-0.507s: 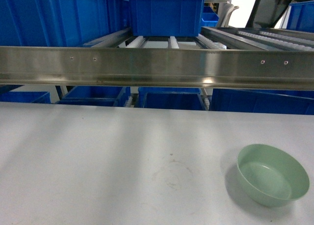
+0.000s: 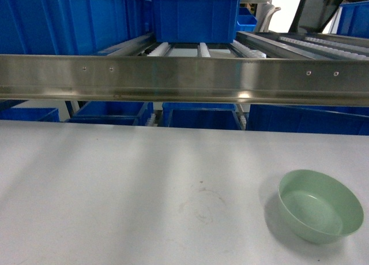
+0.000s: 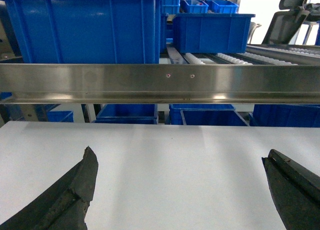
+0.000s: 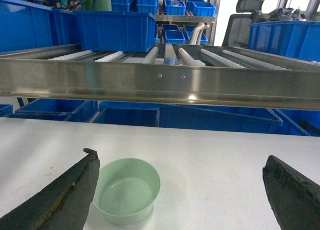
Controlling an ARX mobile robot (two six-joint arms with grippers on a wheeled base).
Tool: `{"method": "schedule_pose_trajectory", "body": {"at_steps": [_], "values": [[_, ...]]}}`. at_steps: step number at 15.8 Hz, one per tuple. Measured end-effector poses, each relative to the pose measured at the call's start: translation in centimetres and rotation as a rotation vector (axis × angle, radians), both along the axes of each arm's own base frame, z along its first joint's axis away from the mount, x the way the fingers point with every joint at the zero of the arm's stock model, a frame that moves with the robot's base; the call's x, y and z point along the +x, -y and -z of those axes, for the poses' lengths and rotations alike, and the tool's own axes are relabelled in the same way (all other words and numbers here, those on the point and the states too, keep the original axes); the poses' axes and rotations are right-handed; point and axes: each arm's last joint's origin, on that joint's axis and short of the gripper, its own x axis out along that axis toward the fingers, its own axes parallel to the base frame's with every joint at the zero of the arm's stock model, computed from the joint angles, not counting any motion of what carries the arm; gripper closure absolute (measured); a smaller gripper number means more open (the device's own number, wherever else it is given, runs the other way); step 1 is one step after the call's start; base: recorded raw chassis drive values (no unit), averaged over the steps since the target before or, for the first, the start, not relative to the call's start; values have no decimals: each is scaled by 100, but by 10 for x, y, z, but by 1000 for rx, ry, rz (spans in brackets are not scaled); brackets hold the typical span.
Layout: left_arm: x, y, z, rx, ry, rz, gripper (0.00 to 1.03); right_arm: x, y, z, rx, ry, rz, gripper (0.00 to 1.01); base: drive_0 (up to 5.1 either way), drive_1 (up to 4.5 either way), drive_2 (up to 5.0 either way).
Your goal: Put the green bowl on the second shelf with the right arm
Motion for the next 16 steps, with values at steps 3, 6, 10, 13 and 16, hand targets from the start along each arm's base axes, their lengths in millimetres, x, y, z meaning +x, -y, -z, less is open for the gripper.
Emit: {"method": "schedule_pose_trajectory", "body": {"at_steps": [3,6,10,13,16], "values": [[0,0,0,0,0,0,5,0,0,0,0,0,0,3,0,0,0],[0,0,0,0,0,0,5,0,0,0,0,0,0,3,0,0,0],[0,0,0,0,0,0,5,1,-5,-1,0,8,-8,3,0,0,0],[0,0,0,0,0,0,5,19,-15,-6,-31,33,-34,3,0,0,0],[0,0,0,0,0,0,5,48,-17,-8,-83,-21,-59,3,0,0,0]]}}
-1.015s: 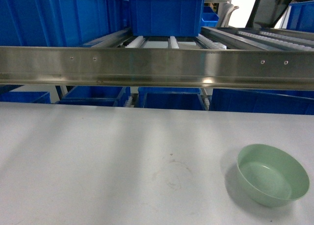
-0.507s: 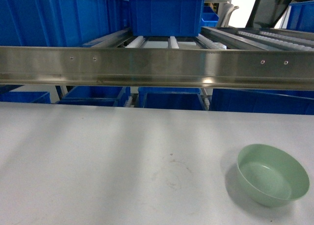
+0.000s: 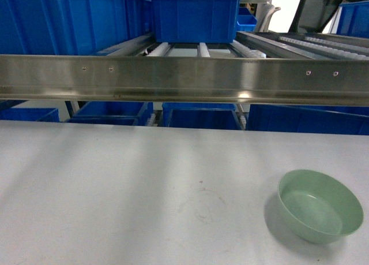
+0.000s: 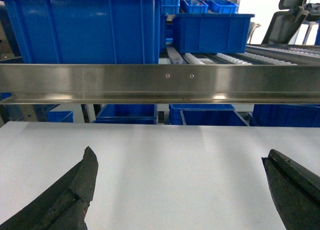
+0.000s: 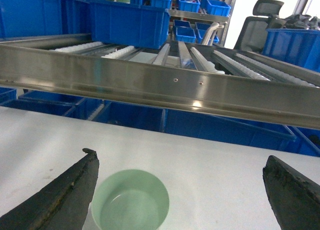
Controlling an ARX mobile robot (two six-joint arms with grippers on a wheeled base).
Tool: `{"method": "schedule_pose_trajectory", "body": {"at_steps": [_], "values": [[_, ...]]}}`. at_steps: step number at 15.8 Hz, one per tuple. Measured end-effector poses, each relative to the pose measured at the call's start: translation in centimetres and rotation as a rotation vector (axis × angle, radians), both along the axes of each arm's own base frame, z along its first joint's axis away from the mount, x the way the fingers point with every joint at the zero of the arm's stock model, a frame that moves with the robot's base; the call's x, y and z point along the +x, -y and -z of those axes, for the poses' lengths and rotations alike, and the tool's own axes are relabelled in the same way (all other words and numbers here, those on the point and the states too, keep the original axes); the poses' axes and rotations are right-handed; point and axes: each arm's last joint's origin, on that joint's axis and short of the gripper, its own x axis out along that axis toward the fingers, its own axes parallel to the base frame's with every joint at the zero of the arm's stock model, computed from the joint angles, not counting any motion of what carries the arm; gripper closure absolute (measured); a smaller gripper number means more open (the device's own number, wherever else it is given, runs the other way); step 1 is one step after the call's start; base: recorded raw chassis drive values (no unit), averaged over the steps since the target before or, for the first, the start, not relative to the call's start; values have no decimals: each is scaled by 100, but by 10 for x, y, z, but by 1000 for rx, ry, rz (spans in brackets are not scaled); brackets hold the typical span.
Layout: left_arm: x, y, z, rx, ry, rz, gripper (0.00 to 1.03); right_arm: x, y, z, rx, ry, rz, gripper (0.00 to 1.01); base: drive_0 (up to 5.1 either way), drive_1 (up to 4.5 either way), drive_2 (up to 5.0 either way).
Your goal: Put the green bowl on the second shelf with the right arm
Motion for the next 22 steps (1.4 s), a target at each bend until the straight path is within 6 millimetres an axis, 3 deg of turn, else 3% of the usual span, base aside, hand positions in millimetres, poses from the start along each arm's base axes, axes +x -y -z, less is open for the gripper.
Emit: {"method": "schedule_pose_trajectory", "body": {"at_steps": [3,6,9,11,16,22], "values": [[0,0,0,0,0,0,5,25,-2,-5,-40,-59,-19,3,0,0,0],[0,0,0,0,0,0,5,77,-3,8,-134,-265,-47,3,0,0,0],[0,0,0,0,0,0,5,129,0,7,-180,-381,-56,3,0,0,0],[0,0,0,0,0,0,5,151,3,14,-203,-480,-59,3,0,0,0],[0,0,0,0,0,0,5,174,-12,27,-247,-643,-143,3,0,0,0],[0,0,0,0,0,0,5,184,-11,68,-255,-775,-137,3,0,0,0]]}}
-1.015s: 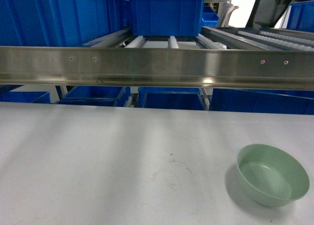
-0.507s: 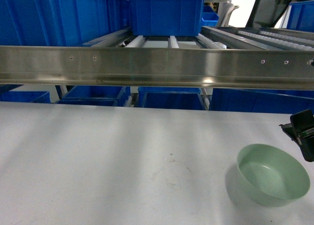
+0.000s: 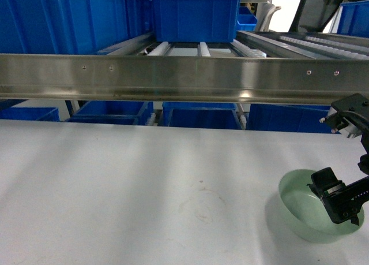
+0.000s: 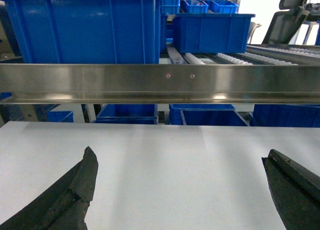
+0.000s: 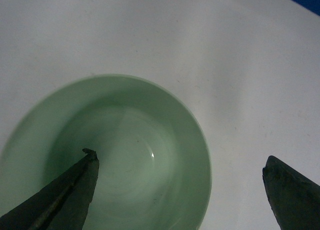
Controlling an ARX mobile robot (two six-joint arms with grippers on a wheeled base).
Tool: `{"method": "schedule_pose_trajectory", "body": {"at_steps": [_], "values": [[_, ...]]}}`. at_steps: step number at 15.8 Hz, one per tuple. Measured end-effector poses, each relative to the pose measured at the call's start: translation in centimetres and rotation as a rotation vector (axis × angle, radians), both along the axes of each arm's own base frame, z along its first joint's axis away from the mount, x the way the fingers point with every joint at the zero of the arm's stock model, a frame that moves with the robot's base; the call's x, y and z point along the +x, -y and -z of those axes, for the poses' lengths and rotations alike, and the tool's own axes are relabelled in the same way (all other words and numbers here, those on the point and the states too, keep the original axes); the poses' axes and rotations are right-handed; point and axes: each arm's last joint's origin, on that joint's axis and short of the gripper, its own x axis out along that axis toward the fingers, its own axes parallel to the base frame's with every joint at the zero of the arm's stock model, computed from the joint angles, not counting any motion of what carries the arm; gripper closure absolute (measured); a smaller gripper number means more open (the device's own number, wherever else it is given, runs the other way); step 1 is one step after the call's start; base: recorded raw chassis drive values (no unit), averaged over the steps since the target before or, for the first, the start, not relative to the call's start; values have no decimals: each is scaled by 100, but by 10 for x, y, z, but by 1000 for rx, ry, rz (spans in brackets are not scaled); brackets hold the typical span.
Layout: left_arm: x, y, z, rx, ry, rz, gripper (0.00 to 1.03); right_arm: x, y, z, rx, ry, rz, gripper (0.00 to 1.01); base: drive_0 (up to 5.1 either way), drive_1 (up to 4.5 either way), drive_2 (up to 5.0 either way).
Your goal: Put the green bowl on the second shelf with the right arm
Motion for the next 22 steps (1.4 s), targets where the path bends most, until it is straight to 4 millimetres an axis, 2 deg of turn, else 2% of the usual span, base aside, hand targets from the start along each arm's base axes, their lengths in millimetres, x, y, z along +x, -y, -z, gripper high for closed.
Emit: {"method": "schedule_pose_trajectory", "body": {"at_steps": [6,12,13,20,22], "values": [[0,0,0,0,0,0,5,13,32,34,0,-81,99,3,0,0,0],[0,0,0,0,0,0,5,13,29,40,30,-101,114,3,0,0,0],[0,0,0,0,0,0,5,13,28,40,37,-103,120,9,0,0,0],[0,0,0,0,0,0,5,13,18,42,38,-114,116,86,0,0,0],[0,0,0,0,0,0,5,14,15,39,55,-103,106,99,0,0,0]]}}
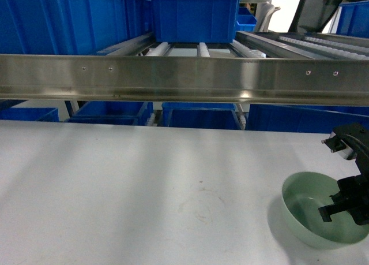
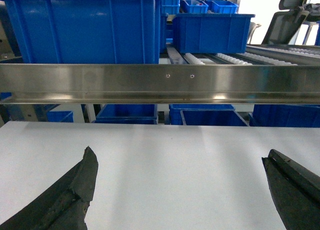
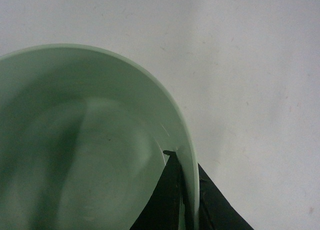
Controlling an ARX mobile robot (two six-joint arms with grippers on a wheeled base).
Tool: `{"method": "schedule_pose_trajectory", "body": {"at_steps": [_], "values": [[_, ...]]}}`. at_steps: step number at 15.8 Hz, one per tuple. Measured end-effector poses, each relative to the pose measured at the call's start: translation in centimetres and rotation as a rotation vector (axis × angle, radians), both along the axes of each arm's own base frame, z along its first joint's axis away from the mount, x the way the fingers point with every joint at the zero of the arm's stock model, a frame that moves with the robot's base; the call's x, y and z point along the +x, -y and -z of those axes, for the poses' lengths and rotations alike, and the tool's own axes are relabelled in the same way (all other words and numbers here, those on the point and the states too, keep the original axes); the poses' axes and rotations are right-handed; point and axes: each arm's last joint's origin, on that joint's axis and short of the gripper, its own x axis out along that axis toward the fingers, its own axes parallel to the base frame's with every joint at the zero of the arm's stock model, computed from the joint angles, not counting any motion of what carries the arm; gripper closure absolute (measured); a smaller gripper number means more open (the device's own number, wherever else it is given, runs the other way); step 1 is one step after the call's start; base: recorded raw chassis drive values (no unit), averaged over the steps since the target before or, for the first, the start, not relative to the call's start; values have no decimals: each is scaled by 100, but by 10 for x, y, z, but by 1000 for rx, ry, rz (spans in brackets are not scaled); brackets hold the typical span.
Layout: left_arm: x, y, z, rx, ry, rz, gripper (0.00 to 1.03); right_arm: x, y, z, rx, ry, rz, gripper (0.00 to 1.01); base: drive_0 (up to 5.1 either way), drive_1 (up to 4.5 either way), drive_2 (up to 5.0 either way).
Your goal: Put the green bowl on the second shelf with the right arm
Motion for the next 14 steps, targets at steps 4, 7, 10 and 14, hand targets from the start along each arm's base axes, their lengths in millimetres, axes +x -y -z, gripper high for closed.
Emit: {"method": "schedule_pose_trajectory", "body": {"at_steps": [4,7,10,14], "values": [[0,0,0,0,0,0,5,-7,1,-3,-8,62,15,99,0,0,0],[0,0,0,0,0,0,5,-26,6,-23,-17,205,29,99,0,0,0],[0,0,0,0,0,0,5,-53,6,-72,8,400,4,99,0,0,0],[0,0,0,0,0,0,5,-88,12,-129,40,583,7,99,0,0,0]]}}
